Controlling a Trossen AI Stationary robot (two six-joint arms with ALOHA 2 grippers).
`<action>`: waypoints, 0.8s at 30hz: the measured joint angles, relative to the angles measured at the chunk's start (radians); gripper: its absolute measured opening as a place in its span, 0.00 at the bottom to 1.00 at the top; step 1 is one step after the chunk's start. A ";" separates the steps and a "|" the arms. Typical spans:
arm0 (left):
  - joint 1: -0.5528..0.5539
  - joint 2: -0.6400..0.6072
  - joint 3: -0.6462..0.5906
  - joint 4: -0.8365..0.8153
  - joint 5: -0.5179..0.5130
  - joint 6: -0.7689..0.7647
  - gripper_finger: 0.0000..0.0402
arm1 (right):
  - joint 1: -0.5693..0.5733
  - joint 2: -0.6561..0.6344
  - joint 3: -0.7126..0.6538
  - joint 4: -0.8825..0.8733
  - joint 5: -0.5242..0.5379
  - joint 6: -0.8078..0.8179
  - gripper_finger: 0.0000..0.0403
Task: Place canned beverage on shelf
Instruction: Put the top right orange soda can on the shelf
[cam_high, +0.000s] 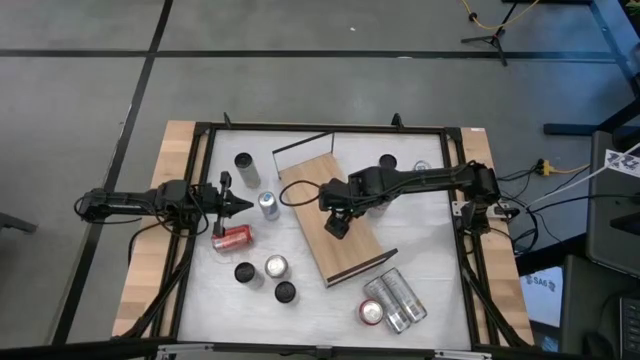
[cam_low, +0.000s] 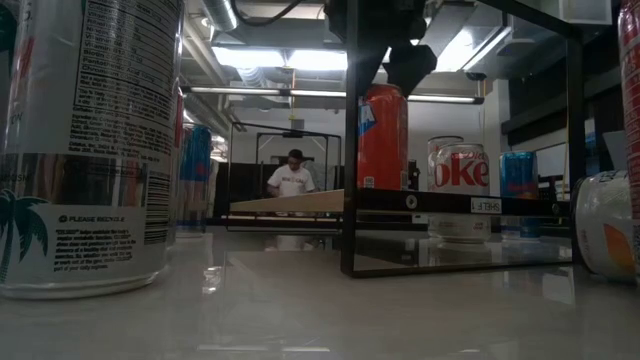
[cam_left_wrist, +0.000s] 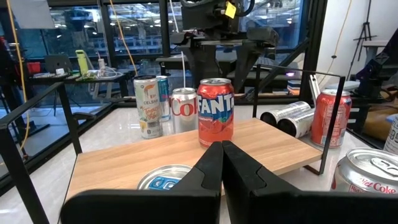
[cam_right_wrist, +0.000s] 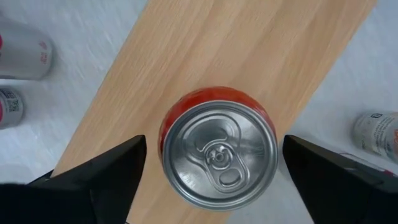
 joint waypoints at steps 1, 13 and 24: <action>0.000 0.000 0.000 0.000 0.000 0.000 0.00 | 0.000 0.000 0.000 0.003 0.001 0.000 0.89; 0.000 0.000 0.000 0.000 0.000 0.000 0.00 | 0.000 -0.004 0.002 0.014 0.006 -0.105 0.59; 0.000 0.000 0.000 0.000 0.000 0.000 0.00 | -0.001 -0.004 0.003 0.019 -0.012 -0.309 0.62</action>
